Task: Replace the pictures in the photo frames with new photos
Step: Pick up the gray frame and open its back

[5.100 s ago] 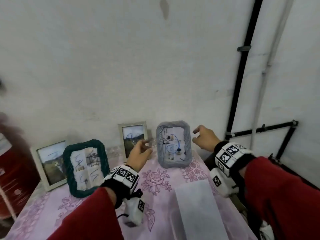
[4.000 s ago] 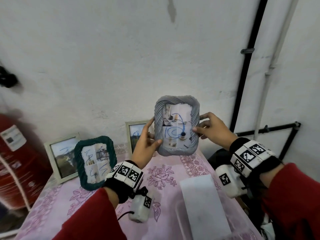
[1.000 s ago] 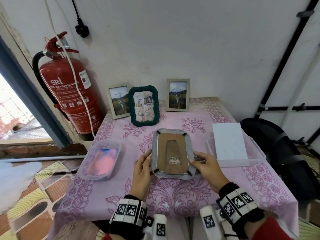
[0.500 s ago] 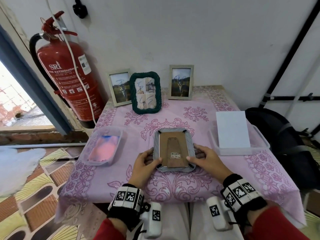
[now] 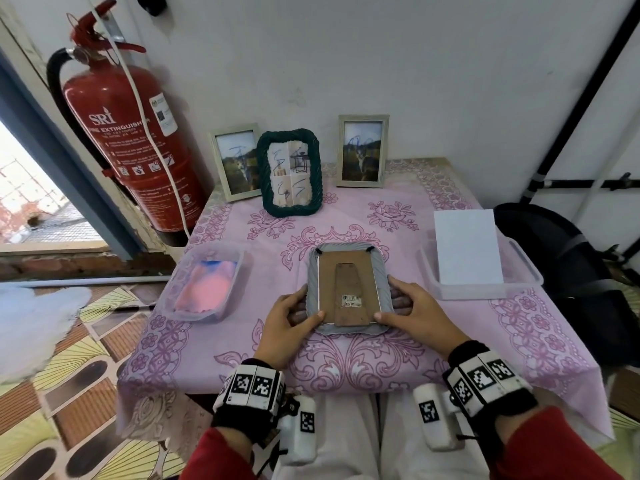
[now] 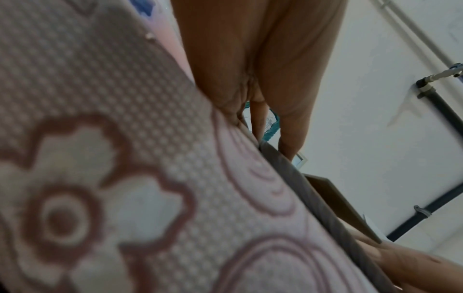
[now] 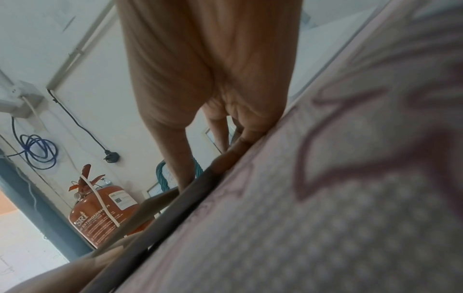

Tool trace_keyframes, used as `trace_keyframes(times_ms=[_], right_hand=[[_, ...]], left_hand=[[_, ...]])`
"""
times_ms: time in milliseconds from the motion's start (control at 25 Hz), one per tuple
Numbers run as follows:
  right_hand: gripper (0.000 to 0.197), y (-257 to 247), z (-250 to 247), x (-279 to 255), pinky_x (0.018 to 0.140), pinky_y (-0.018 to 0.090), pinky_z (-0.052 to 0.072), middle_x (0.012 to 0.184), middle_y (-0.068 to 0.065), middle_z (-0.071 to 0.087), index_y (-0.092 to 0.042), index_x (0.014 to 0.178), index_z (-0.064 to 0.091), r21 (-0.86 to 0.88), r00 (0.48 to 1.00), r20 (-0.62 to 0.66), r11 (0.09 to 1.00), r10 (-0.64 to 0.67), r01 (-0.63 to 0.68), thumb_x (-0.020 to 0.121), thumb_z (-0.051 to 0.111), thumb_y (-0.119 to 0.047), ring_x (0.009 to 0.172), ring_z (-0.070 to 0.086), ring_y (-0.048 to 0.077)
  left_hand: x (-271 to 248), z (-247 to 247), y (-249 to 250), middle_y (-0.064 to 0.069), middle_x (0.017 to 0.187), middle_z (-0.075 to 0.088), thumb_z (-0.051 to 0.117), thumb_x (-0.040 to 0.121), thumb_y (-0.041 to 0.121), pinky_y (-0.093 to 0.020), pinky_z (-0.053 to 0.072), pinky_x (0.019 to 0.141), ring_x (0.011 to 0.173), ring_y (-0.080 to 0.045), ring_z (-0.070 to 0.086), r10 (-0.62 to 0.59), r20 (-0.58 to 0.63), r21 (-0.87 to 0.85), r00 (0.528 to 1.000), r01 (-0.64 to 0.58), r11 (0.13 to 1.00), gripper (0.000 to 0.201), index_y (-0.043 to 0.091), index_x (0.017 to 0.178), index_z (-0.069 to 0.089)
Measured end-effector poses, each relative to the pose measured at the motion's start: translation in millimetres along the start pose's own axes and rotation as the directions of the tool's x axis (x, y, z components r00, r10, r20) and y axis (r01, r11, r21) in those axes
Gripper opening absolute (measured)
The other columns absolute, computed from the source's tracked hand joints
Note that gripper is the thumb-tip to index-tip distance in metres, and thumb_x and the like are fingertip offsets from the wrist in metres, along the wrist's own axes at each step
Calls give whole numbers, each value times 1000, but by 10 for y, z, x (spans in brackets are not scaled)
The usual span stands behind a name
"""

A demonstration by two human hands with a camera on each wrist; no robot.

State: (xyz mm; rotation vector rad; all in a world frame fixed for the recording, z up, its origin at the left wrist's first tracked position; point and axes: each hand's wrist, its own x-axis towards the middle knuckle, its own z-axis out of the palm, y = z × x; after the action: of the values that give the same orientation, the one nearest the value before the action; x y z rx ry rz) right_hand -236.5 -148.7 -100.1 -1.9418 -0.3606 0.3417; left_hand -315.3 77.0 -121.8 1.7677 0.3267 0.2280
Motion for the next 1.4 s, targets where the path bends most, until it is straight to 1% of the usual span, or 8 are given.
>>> trace_keyframes(times_ms=[240, 520, 680, 840, 960, 1120, 1280, 1400], right_hand=[[71, -29, -9, 3, 86, 22, 49, 113, 13, 47, -10, 140, 40, 62, 1000, 12, 998, 20, -21, 77, 72, -2, 95, 55, 15], [70, 0, -18, 22, 70, 4, 49, 111, 10, 49, -7, 140, 37, 72, 999, 7, 997, 32, -33, 78, 68, 6, 84, 54, 4], [68, -15, -15, 16, 71, 5, 49, 109, 10, 48, -9, 140, 38, 40, 1000, 15, 999, 27, -27, 79, 66, 7, 81, 54, 3], [53, -20, -10, 10, 88, 19, 41, 106, 7, 47, -13, 138, 43, 10, 999, -2, 999, 35, -35, 88, 59, -5, 86, 52, 4], [40, -49, -34, 28, 86, 22, 42, 102, 9, 48, -10, 133, 49, -8, 998, -12, 998, 63, -63, 94, 52, -10, 90, 53, 12], [34, -157, -122, 167, 74, 31, 51, 88, 8, 56, -4, 125, 54, -117, 997, -5, 990, 73, -74, 92, 51, -5, 74, 55, 18], [47, -280, -76, 447, 95, 32, 41, 120, 18, 46, -3, 136, 42, -331, 1000, -10, 944, 7, -10, 90, 52, -7, 101, 52, 26], [49, -319, 48, 717, 104, 35, 36, 129, 23, 44, -1, 136, 40, -385, 999, -32, 922, 24, -34, 92, 54, -15, 111, 50, 28]], left_hand=[[19, -28, -19, -12, 116, 52, 67, 83, 9, -4, 46, 83, 96, -4, 59, 24, 35, 69, 999, -27, 997, 58, 6, 136, 45], [35, -57, -30, -8, 114, 51, 64, 86, 9, 2, 41, 81, 93, 0, 55, 20, 52, 143, 998, -28, 989, 55, 9, 137, 45], [22, -52, -6, -10, 117, 50, 62, 87, 7, -18, 42, 97, 104, -11, 54, -22, 65, 75, 998, 17, 997, 53, 8, 137, 44], [20, -32, 11, -12, 117, 52, 51, 92, 2, -24, 46, 90, 101, -16, 55, -83, 15, -112, 996, 84, 990, 39, -1, 131, 49], [55, -50, 41, -19, 119, 56, 43, 96, 2, -36, 48, 93, 104, -28, 58, -158, 25, -193, 987, 160, 968, 33, -6, 127, 52], [200, -128, 131, -14, 97, 61, 56, 90, 6, -29, 48, 79, 88, -23, 58, -83, -59, 122, 995, 90, 988, 26, -3, 114, 62], [561, -183, 278, -4, 82, 58, 60, 88, 13, -31, 45, 77, 79, -19, 52, -102, -88, 219, 991, 119, 969, 26, 4, 112, 62], [857, -115, 341, -11, 88, 57, 63, 87, 14, -41, 49, 87, 83, -20, 51, -131, -46, 257, 990, 139, 957, 32, 2, 117, 59]])
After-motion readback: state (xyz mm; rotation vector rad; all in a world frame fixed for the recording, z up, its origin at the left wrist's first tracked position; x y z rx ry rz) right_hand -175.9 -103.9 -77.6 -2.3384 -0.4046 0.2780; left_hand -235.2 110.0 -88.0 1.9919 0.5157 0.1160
